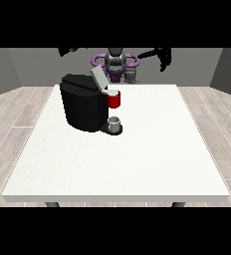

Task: Insert the coffee pod into the coffee machine and close the lid

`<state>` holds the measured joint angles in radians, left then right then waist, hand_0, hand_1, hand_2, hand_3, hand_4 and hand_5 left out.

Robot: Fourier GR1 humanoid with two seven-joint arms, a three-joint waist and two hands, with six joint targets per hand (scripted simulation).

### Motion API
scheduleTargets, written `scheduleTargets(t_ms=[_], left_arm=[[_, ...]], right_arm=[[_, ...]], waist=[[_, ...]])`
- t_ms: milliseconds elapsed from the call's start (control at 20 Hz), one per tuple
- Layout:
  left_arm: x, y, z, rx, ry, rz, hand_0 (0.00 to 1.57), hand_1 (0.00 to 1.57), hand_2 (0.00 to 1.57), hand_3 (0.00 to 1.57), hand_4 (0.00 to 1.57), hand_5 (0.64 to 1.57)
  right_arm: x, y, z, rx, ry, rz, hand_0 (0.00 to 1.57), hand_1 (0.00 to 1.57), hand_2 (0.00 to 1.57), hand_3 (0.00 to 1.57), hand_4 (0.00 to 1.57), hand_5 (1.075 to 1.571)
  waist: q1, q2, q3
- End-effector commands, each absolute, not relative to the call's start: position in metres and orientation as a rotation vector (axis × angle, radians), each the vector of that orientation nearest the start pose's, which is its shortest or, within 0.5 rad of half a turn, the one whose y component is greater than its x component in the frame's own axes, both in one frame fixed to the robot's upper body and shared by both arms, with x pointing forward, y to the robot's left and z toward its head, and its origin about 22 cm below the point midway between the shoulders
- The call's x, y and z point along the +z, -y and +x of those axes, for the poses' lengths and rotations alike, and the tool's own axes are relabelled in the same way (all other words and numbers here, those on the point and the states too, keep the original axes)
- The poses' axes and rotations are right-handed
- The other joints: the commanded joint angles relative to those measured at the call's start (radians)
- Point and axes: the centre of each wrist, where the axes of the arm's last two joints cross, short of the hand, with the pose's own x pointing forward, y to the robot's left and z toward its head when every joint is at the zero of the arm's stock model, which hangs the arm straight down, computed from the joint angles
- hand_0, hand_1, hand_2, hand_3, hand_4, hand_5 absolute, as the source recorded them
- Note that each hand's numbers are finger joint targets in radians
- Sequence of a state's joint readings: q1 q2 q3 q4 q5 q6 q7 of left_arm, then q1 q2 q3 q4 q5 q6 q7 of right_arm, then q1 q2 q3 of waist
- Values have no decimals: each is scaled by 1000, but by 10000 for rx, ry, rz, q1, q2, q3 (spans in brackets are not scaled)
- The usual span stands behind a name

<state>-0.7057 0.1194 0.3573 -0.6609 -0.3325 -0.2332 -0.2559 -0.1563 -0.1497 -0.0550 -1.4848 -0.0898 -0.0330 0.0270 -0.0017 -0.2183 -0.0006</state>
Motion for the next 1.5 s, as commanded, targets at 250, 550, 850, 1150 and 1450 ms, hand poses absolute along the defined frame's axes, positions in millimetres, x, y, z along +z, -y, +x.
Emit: scheduleTargets(t_ms=[250,550,850,1150,1450], left_arm=[[-19,-220,372,-2711,15190,-1617,0,0,0,0,0,1571],[-29,-240,350,-1999,15504,-1875,0,0,0,0,0,1571],[-10,-236,340,-2129,15889,-2115,0,0,0,0,112,1571],[-12,-237,313,-1588,15982,-1991,0,0,0,0,0,1571],[12,-237,308,-1928,16468,-1677,0,0,0,0,0,1571]], right_arm=[[55,271,304,1228,16378,-873,0,0,0,0,0,1571],[41,247,307,1438,16588,-457,0,0,0,0,0,1571],[56,270,330,1235,16464,-321,0,0,0,0,0,1571],[38,259,336,1158,16004,-284,0,0,0,0,0,1571],[45,263,356,1237,16584,-453,0,0,0,0,0,1571]], waist=[[1327,98,8],[1593,552,9],[1901,957,9],[1763,1240,8],[1813,2045,9]])
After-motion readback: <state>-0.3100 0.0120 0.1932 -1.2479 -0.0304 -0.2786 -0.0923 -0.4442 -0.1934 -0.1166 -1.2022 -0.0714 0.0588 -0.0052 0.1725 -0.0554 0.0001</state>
